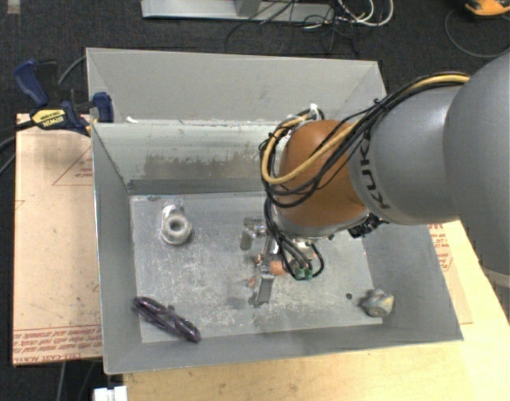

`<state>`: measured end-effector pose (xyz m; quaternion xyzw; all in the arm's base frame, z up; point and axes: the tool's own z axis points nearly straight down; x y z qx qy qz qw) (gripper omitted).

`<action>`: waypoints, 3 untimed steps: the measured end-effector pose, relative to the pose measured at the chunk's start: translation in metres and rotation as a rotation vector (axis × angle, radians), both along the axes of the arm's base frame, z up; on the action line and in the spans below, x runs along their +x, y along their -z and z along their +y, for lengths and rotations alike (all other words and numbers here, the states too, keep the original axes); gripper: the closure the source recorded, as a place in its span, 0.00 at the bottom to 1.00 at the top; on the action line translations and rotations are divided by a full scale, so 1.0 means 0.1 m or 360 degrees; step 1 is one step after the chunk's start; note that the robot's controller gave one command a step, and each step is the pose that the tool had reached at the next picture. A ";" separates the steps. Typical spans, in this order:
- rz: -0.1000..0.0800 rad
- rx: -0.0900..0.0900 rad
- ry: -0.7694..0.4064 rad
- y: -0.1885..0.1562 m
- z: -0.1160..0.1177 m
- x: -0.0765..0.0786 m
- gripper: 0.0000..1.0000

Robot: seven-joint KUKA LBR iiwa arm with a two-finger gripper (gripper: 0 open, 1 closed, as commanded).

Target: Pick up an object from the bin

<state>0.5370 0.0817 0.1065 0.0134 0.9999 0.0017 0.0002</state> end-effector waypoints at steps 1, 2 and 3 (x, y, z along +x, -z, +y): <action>0.0010 -0.0006 -0.0168 0.31 -0.41 0.32 0.00; -0.0004 0.0001 -0.0234 0.36 -0.60 0.07 1.00; -0.0004 0.0002 -0.0234 0.36 -0.60 0.07 1.00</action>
Offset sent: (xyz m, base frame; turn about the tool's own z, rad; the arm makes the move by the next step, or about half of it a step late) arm 0.0062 -0.0604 -0.0365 -0.1503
